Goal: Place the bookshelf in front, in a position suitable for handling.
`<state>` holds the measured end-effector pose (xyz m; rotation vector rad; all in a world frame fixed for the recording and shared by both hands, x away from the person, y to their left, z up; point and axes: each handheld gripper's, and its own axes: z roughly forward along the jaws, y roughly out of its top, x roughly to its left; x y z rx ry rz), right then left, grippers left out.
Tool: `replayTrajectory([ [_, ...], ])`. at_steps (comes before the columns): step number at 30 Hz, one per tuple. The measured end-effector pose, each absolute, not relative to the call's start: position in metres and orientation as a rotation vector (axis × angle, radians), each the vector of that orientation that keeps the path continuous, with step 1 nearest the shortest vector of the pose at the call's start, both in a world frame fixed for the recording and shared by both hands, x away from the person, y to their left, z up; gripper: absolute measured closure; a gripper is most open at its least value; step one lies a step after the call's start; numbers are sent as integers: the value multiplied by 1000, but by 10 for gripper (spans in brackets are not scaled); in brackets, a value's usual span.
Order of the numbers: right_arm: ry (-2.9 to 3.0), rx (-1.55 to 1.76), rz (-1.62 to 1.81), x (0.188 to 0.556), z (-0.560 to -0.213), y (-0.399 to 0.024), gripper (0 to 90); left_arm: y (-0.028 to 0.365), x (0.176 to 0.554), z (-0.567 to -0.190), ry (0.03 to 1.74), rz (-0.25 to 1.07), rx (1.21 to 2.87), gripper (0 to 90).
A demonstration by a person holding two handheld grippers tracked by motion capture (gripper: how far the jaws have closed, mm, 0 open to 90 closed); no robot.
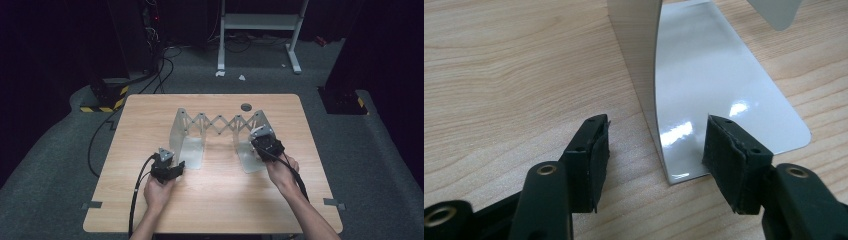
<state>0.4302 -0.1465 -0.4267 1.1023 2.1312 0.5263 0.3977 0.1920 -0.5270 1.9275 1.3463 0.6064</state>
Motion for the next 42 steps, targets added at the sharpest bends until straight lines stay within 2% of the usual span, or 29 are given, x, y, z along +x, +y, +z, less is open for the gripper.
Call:
replayTrajectory([
  [7, 2185, 1154, 490, 428, -467, -153, 833, 192, 398, -527, 1346, 607, 1927, 437],
  [12, 2203, 1167, 510, 428, -476, -156, 833, 192, 398, -527, 1346, 606, 1927, 437],
  [16, 2153, 1128, 602, 420, -449, -158, 833, 192, 398, -527, 1346, 607, 1928, 437],
  [23, 2028, 1045, 692, 421, -379, -160, 833, 192, 398, -527, 1347, 606, 1928, 437],
  [25, 2040, 1057, 690, 424, -376, -161, 833, 192, 398, -527, 1347, 607, 1928, 437],
  [39, 2212, 1156, 545, 417, -468, -171, 833, 192, 398, -527, 1348, 606, 1927, 437],
  [42, 2226, 1178, 563, 415, -474, -175, 833, 192, 398, -527, 1347, 607, 1927, 437],
])
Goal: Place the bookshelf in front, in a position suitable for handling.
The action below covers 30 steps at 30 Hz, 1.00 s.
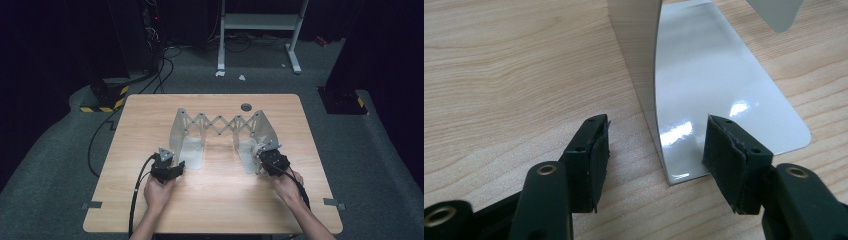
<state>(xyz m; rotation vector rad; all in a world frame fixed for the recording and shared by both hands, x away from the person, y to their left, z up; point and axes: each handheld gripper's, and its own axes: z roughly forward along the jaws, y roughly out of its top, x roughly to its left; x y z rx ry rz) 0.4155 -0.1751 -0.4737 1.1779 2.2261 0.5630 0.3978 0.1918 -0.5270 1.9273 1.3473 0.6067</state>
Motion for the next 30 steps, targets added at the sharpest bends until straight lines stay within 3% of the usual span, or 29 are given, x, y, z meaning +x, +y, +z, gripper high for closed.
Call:
replayTrajectory([
  [21, 1951, 1213, 999, 365, -394, -220, 824, 192, 398, -527, 1348, 608, 1928, 437],
  [25, 1986, 1237, 975, 368, -406, -222, 823, 192, 398, -527, 1349, 608, 1928, 437],
  [30, 2084, 1263, 848, 383, -447, -212, 823, 192, 398, -527, 1349, 606, 1927, 437],
])
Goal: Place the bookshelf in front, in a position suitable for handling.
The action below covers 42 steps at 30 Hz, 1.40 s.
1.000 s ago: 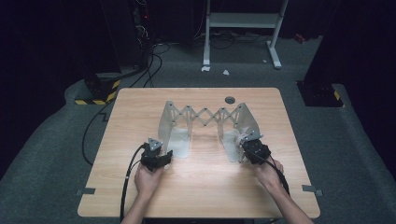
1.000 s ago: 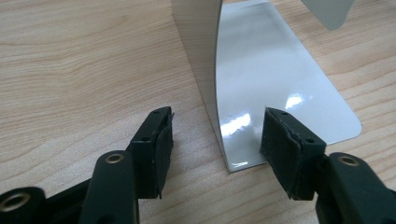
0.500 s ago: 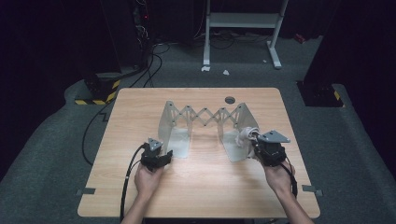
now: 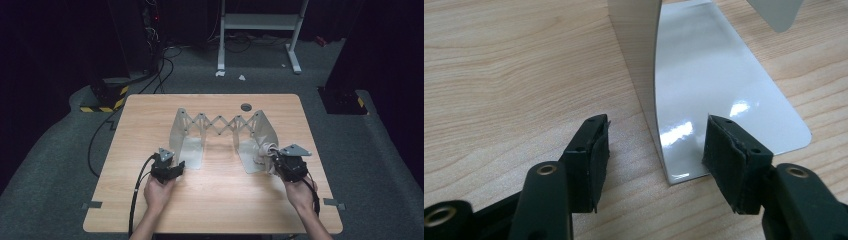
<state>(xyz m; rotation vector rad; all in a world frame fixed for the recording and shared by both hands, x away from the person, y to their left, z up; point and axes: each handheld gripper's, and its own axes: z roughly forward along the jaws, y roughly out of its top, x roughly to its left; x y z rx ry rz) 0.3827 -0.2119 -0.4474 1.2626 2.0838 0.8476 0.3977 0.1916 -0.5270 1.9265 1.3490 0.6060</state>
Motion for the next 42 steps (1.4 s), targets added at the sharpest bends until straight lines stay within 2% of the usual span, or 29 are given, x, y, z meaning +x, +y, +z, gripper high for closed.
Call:
replayTrajectory([
  [6, 2226, 1276, 750, 393, -491, -193, 823, 191, 398, -527, 1349, 607, 1926, 437],
  [9, 2266, 1212, 736, 393, -497, -174, 822, 191, 398, -527, 1350, 607, 1926, 437],
  [16, 2327, 1284, 825, 423, -499, -146, 817, 191, 397, -527, 1351, 607, 1925, 437],
  [22, 2286, 1310, 969, 436, -480, -137, 819, 191, 397, -527, 1350, 607, 1925, 437],
  [34, 2123, 1227, 1126, 453, -407, -134, 819, 191, 397, -527, 1350, 606, 1926, 437],
  [38, 2106, 1236, 1119, 460, -406, -129, 820, 191, 397, -527, 1350, 605, 1925, 437],
  [42, 2164, 1244, 1037, 470, -426, -122, 830, 191, 397, -527, 1350, 606, 1926, 437],
])
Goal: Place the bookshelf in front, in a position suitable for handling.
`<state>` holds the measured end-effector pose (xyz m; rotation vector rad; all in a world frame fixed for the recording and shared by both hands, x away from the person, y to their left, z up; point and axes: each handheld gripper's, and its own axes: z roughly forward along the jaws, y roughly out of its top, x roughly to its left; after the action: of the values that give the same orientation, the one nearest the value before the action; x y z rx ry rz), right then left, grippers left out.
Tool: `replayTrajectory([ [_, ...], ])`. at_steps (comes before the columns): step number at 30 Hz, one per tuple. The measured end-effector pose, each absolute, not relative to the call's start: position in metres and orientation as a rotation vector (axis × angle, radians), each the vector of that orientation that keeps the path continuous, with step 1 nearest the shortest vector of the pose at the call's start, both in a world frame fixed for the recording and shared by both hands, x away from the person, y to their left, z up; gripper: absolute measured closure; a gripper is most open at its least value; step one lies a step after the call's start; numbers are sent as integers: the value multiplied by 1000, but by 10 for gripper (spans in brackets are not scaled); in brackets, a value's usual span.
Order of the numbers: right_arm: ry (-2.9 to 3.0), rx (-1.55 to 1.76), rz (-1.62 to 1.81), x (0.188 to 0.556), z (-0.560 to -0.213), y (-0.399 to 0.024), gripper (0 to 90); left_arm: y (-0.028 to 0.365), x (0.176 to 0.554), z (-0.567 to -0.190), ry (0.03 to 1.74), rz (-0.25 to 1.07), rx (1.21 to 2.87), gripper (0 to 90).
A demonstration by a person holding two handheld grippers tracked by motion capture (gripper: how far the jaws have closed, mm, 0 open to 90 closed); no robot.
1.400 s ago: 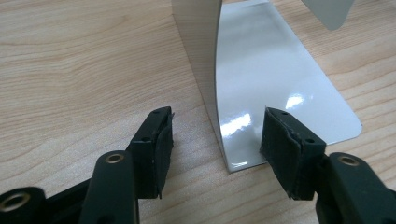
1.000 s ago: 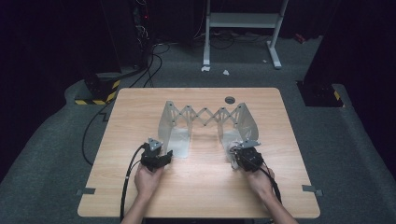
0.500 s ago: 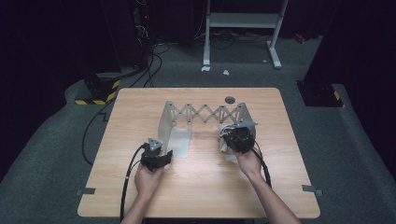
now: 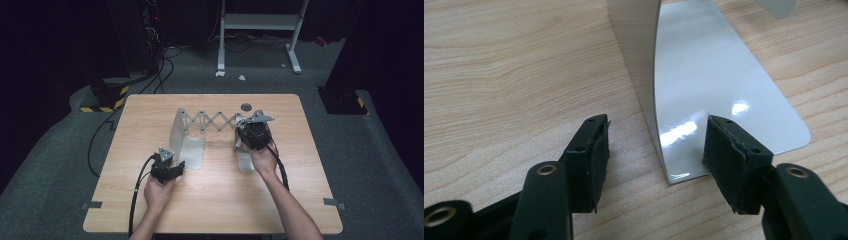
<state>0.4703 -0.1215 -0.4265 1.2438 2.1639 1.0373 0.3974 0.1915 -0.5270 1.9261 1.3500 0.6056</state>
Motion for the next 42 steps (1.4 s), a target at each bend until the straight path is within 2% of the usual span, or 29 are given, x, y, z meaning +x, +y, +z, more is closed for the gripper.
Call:
replayTrajectory([
  [8, 2279, 1331, 925, 479, -472, -122, 829, 192, 397, -527, 1349, 604, 1925, 437],
  [11, 2274, 1324, 976, 474, -463, -127, 829, 192, 398, -527, 1349, 604, 1925, 437],
  [19, 2149, 1153, 1167, 449, -396, -130, 828, 191, 397, -527, 1349, 605, 1927, 437],
  [22, 2136, 1098, 1191, 440, -383, -125, 826, 191, 397, -527, 1348, 605, 1927, 437],
  [32, 2181, 1114, 1185, 432, -408, -121, 823, 191, 397, -527, 1348, 604, 1926, 437],
  [42, 2210, 1009, 1200, 402, -395, -118, 823, 191, 397, -527, 1347, 604, 1927, 436],
])
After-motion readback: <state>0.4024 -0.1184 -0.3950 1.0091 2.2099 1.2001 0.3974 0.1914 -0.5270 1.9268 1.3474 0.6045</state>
